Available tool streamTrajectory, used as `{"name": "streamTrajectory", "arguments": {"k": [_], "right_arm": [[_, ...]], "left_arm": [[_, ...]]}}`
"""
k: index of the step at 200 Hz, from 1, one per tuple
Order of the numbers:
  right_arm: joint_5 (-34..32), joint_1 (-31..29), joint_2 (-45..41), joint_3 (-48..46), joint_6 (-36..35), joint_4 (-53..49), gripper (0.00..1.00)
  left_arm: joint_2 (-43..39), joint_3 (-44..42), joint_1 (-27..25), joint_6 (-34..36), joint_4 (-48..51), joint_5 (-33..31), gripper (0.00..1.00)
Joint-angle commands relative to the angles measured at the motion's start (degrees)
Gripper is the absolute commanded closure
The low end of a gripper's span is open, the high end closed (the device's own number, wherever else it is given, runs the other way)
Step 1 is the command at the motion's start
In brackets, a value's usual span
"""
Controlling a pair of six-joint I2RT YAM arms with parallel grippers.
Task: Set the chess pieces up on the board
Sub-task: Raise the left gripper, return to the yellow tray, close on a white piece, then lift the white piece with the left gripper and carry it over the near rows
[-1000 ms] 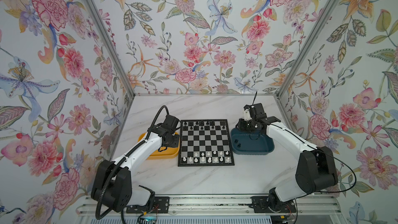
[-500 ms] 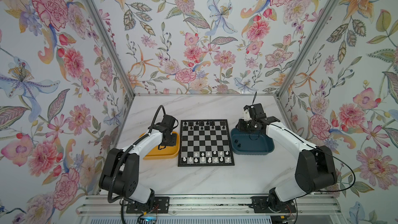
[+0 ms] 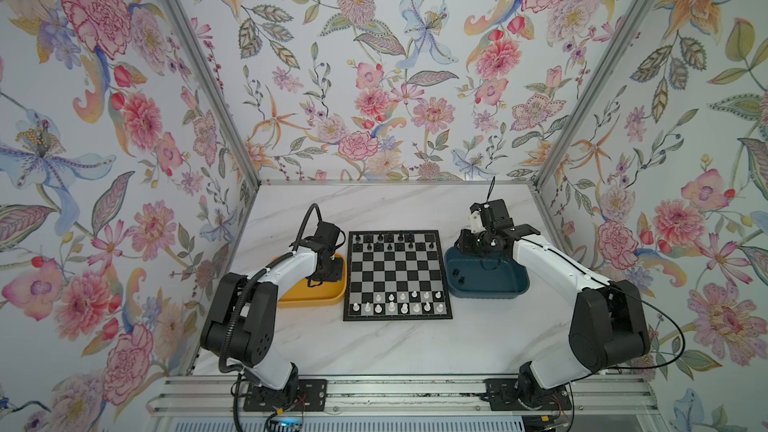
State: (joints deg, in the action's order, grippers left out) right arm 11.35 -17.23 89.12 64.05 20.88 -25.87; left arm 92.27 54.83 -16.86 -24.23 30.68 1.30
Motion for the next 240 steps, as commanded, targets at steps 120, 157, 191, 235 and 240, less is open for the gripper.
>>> {"name": "streamTrajectory", "arguments": {"k": [120, 157, 191, 235, 240], "right_arm": [[-0.64, -0.26, 0.70, 0.29, 1.00, -0.67, 0.74], [-0.72, -0.26, 0.64, 0.11, 1.09, -0.68, 0.74], [-0.86, -0.27, 0.66, 0.00, 1.19, -0.65, 0.74], [-0.81, -0.28, 0.70, 0.02, 1.26, -0.51, 0.74], [-0.83, -0.33, 0.70, -0.06, 1.26, -0.50, 0.74]], "left_arm": [[3.53, 0.71, 0.59, 1.44, -1.75, 1.41, 0.78], [3.83, 0.63, 0.56, 1.42, -2.01, 1.60, 0.81], [3.89, 0.67, 0.56, 1.52, -2.02, 1.78, 0.85], [3.07, 1.24, 0.42, 1.51, -0.82, 1.53, 0.92], [2.82, 1.37, 0.51, 1.44, -0.56, 1.45, 0.93]]}}
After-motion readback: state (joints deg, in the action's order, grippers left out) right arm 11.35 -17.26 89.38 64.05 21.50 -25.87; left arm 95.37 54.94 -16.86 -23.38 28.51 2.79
